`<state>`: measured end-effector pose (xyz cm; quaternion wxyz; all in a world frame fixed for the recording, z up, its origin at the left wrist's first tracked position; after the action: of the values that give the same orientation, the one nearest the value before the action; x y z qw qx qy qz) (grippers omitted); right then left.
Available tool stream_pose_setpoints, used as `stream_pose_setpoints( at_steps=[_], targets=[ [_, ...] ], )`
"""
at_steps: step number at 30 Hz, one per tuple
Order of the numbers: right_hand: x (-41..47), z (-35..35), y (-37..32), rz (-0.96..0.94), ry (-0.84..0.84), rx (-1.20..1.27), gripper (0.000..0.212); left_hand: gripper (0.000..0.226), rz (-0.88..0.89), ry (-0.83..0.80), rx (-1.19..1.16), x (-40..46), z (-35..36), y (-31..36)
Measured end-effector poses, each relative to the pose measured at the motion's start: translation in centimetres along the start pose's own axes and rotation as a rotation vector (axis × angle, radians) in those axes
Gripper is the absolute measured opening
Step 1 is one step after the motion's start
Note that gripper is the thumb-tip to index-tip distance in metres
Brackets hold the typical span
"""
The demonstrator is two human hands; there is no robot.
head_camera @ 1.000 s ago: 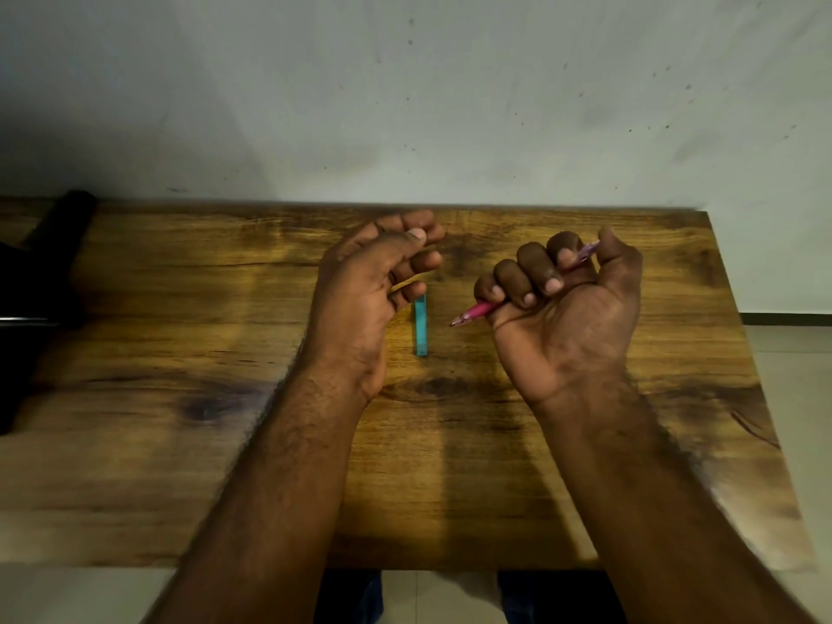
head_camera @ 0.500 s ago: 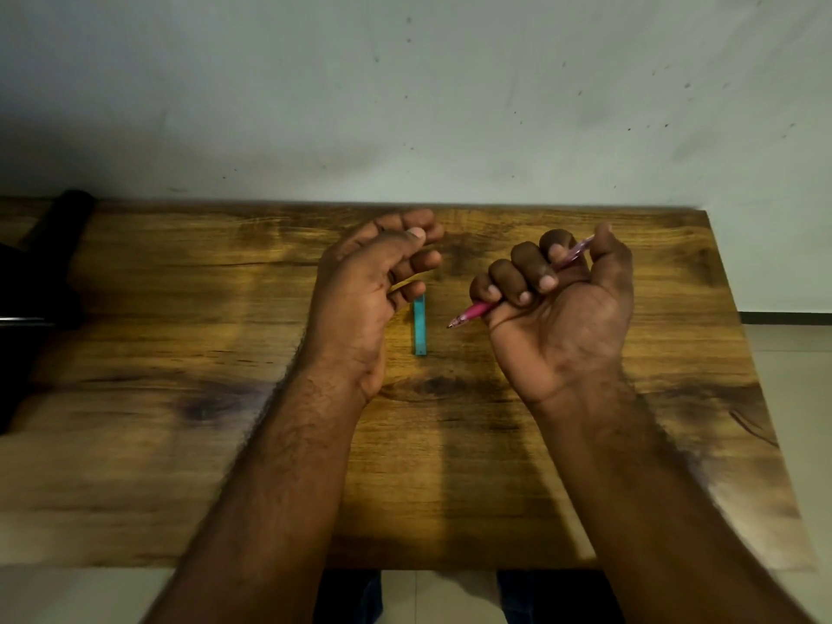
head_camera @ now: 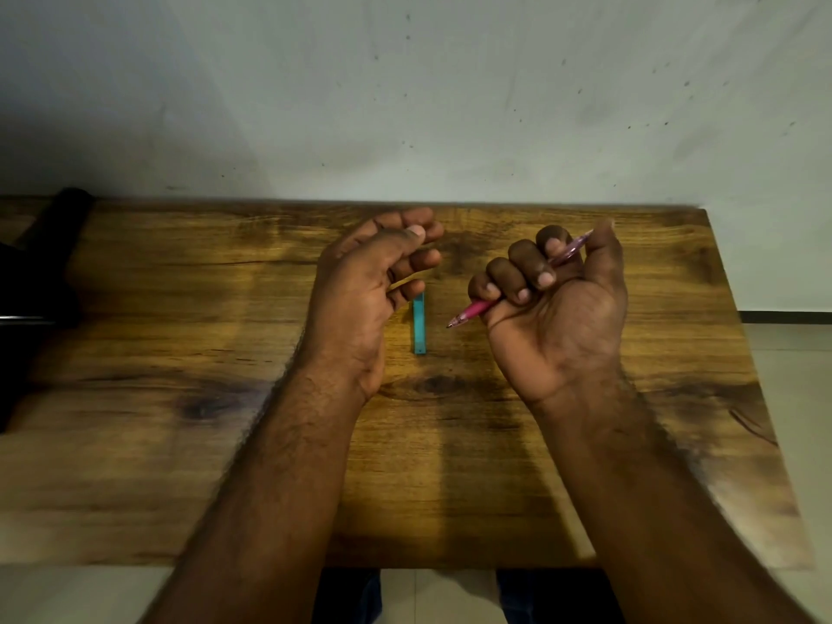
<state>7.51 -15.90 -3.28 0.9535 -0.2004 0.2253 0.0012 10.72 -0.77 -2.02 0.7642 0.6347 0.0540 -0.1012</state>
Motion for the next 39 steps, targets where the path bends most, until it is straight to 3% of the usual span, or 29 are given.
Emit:
stream_pose_setpoints(
  at_steps=[39],
  targets=[
    [0.14,0.04,0.11,0.01,-0.013,-0.011,0.053,0.022,-0.009,0.007,0.006,-0.01,0.02,0.03]
  ],
)
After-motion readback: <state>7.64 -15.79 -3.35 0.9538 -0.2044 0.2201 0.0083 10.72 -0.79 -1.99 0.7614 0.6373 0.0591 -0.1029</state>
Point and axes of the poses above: each hand's wrist, its own x-axis towards the middle knuckle, its own z-axis out of the palm, y = z × x, the point moved 8 cm from there along x, towards the middle knuckle, and after that the axes turned 7 degrees about z, right-handed, at the moved point
